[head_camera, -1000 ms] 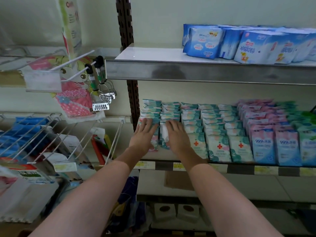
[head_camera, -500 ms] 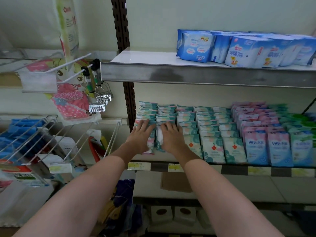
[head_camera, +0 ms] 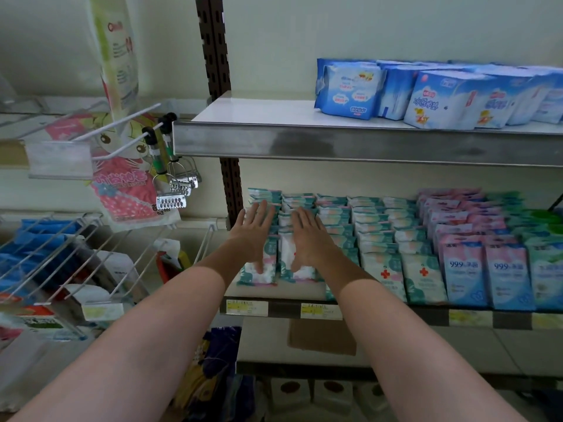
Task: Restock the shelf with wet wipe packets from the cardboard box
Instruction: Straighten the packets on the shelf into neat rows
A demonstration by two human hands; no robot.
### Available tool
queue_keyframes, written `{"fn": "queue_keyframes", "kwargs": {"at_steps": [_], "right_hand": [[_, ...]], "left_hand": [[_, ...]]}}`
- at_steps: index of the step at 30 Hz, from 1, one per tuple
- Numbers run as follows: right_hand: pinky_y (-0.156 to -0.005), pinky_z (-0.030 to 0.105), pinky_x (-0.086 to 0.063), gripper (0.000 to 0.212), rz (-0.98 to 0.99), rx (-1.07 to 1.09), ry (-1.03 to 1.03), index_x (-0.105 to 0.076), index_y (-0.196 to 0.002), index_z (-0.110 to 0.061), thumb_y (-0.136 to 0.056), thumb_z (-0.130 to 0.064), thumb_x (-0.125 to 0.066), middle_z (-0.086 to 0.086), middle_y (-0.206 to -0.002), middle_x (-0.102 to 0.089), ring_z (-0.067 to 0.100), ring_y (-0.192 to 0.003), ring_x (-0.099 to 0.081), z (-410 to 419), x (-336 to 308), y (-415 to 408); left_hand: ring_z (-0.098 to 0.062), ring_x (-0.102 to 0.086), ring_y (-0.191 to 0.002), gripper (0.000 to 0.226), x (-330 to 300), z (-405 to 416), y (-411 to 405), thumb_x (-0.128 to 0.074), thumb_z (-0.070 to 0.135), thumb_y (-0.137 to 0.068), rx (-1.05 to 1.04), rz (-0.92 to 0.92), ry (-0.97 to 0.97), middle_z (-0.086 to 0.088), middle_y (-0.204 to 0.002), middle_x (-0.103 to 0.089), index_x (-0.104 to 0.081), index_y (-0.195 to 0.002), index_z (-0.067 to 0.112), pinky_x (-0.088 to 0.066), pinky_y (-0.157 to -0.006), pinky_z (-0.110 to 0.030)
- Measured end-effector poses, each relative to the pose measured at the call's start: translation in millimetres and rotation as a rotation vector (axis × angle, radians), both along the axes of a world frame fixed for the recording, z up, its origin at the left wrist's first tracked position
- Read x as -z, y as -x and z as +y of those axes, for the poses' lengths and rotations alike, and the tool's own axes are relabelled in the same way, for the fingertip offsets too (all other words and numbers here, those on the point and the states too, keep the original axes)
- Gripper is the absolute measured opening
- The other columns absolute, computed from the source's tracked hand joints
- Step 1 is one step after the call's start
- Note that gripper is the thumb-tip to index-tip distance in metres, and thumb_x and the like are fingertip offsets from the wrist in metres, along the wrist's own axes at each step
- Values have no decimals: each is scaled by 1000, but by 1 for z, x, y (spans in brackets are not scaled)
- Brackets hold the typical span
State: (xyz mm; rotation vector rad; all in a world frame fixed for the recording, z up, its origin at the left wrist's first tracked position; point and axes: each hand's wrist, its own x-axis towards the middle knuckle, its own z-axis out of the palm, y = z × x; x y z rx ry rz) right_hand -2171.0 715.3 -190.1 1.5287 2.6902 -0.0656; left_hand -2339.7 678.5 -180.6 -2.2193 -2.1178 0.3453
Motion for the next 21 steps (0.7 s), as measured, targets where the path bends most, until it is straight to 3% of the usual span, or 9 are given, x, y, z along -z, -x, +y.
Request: {"fn": "queue_keyframes", "kwargs": {"at_steps": [11, 18, 21], "right_hand": [[-124, 47, -1, 138, -47, -34, 107, 11, -158, -10, -67, -43, -88, 11, -165, 16, 27, -153, 13, 14, 2, 3], [-124, 44, 3, 138, 62, -33, 42, 8, -158, -7, -67, -59, -83, 10, -166, 10, 25, -153, 9, 3, -2, -19], [-125, 44, -3, 129, 118, 24, 95, 2, -159, -8, -73, -64, -76, 9, -167, 6, 25, -153, 5, 4, -12, -43]], "left_hand": [[-26, 19, -148, 150, 0, 9, 4, -88, 53, -57, 30, -10, 140, -9, -162, 19, 19, -153, 10, 7, -120, -51], [-27, 16, -149, 136, -16, 12, -6, -81, 59, -65, 7, -186, 123, -5, -163, 17, 11, -156, 18, 8, -118, -57], [-27, 14, -150, 126, -23, 12, -21, -76, 59, -72, 63, -231, 90, -4, -163, 15, 9, -156, 20, 6, -118, -53]]}}
